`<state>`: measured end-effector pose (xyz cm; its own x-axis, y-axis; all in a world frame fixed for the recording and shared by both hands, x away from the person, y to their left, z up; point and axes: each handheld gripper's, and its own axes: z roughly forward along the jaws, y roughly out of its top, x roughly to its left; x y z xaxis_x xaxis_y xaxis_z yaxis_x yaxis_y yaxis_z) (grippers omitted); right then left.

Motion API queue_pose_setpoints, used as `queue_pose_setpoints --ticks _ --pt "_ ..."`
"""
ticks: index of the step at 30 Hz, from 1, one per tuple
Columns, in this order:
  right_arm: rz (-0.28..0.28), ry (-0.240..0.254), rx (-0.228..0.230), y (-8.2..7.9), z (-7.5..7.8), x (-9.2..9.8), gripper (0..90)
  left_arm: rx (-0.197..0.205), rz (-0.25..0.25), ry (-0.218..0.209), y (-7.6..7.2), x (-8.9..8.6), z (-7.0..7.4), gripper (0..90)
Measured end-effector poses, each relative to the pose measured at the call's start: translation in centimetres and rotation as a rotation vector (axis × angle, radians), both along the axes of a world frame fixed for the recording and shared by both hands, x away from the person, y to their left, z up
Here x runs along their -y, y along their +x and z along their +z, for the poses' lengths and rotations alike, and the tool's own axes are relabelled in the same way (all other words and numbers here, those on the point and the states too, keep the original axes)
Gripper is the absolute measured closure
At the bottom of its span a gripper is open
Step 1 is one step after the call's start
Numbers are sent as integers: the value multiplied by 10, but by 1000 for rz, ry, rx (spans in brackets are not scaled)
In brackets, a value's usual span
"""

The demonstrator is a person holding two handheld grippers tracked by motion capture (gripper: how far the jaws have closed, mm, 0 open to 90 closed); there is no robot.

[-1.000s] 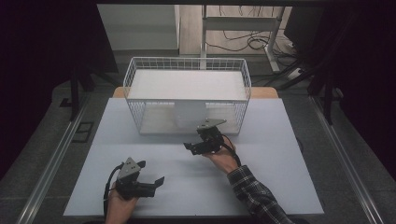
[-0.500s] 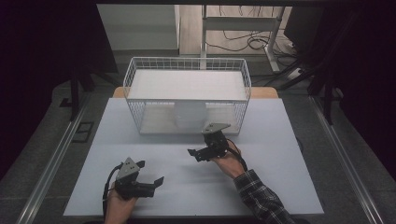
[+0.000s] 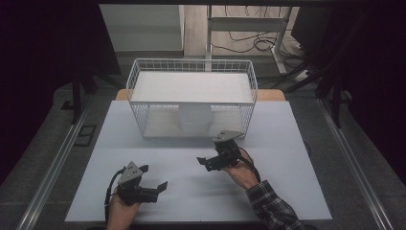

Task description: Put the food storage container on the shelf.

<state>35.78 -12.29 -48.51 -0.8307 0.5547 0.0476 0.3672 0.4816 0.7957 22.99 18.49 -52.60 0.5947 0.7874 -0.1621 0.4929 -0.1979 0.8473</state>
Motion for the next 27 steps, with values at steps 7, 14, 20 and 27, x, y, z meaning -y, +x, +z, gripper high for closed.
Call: queue_pose_setpoints --ticks 7,14,20,27 --pt "-20 7 0 -10 2 12 21 -3 -4 0 0 0 0 32" --pt "-33 -14 5 -19 -1 21 14 -16 -14 5 1 1 -2 27" --pt "-44 -32 20 -26 -4 28 5 -19 -13 5 1 0 -2 27" --pt "-35 -43 37 -34 -3 32 4 -26 -7 -8 1 -5 -1 27"
